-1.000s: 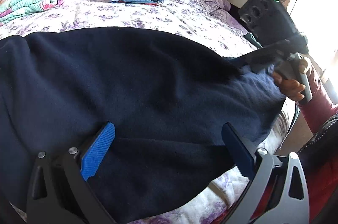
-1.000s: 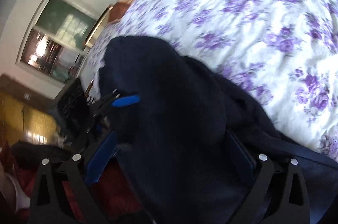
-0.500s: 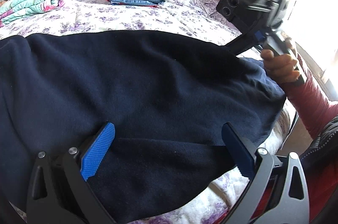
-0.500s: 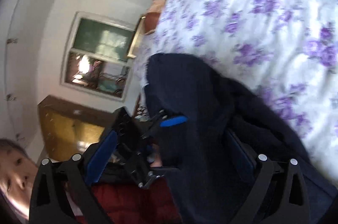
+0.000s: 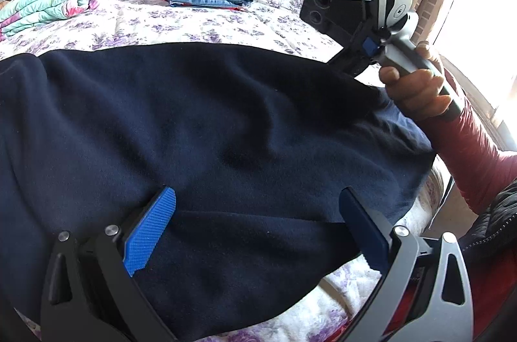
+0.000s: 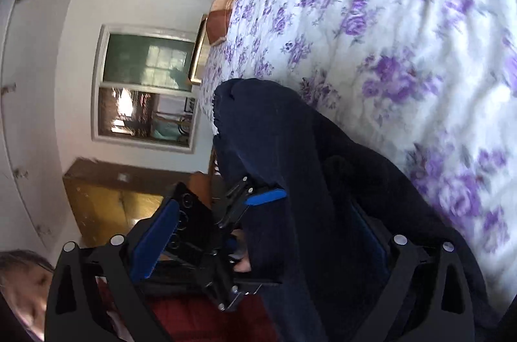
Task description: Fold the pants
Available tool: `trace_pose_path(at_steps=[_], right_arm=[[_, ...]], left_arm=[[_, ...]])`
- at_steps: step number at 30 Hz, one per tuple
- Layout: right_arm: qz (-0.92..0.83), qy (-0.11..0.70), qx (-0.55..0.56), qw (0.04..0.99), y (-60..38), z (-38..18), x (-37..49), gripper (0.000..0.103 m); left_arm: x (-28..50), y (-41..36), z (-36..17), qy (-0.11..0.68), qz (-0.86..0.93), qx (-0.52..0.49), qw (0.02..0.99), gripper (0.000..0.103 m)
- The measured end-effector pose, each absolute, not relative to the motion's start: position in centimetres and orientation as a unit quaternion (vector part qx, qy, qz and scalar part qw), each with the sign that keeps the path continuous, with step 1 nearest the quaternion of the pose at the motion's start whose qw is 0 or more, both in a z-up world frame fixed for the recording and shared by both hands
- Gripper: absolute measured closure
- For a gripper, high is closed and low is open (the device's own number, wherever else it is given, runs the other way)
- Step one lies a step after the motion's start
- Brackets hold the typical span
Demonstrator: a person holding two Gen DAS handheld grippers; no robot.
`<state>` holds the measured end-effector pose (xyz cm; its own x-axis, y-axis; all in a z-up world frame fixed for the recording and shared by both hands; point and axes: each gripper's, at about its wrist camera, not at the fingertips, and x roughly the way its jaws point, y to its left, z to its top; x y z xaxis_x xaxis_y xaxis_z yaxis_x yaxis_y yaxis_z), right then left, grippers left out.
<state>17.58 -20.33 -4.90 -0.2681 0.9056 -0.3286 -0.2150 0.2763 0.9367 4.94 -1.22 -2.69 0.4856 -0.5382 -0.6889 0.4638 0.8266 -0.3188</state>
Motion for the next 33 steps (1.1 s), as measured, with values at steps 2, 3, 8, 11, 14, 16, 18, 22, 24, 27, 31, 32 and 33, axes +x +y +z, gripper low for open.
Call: trace_pose_path(at_steps=[2,3,8,11,14,16,18,22,24,27,31,32,33], right_arm=[[0.531,0.599,0.284,0.528,-19.8,-4.8,17.5,0.003],[0.527,0.604,0.28,0.528,-19.3,-4.9,17.5,0.003],[0.473,0.593,0.365,0.54,-17.7,-6.3,20.0,0.003],[0.478,0.52,0.425,0.566,-19.7,-5.5,21.2,0.003],[0.476,0.45,0.478,0.585,-23.0,-5.0,21.8,0.003],[0.462,0.438,0.489,0.596,-24.9,-5.0,22.2,0.003],[0.447,0.43,0.486,0.616,-26.6,-4.8,22.3,0.003],[0.462,0.467,0.459,0.599,-26.7,-4.7,21.0,0.003],[0.446,0.483,0.409,0.633,-25.8,-4.2,20.4,0.003],[0.452,0.513,0.379,0.624,-24.0,-4.7,20.5,0.003],[0.423,0.514,0.318,0.675,-22.5,-5.2,20.8,0.036],[0.421,0.514,0.321,0.675,-22.5,-5.4,20.7,0.055],[0.412,0.516,0.32,0.68,-22.5,-5.8,20.6,0.062]], left_arm=[[4.9,-1.2,-2.7,0.414,-0.291,-0.045,0.861,0.004],[4.8,-1.2,-2.8,0.413,-0.291,-0.045,0.862,0.004],[4.8,-1.5,-2.8,0.412,-0.284,-0.04,0.865,0.004],[4.8,-1.5,-2.8,0.413,-0.284,-0.04,0.865,0.004],[4.8,-1.5,-2.8,0.412,-0.284,-0.039,0.865,0.004],[4.8,-1.5,-2.8,0.412,-0.284,-0.04,0.865,0.004],[4.8,-1.4,-2.8,0.412,-0.284,-0.04,0.865,0.004],[4.8,-1.3,-2.8,0.412,-0.284,-0.041,0.865,0.004],[4.8,-1.3,-2.8,0.412,-0.284,-0.041,0.865,0.004],[4.8,-1.3,-2.8,0.412,-0.284,-0.04,0.865,0.004],[4.9,-1.3,-2.7,0.414,-0.282,-0.041,0.865,0.004],[4.9,-1.2,-2.7,0.413,-0.283,-0.041,0.864,0.004],[4.9,-1.2,-2.7,0.413,-0.284,-0.042,0.864,0.004]])
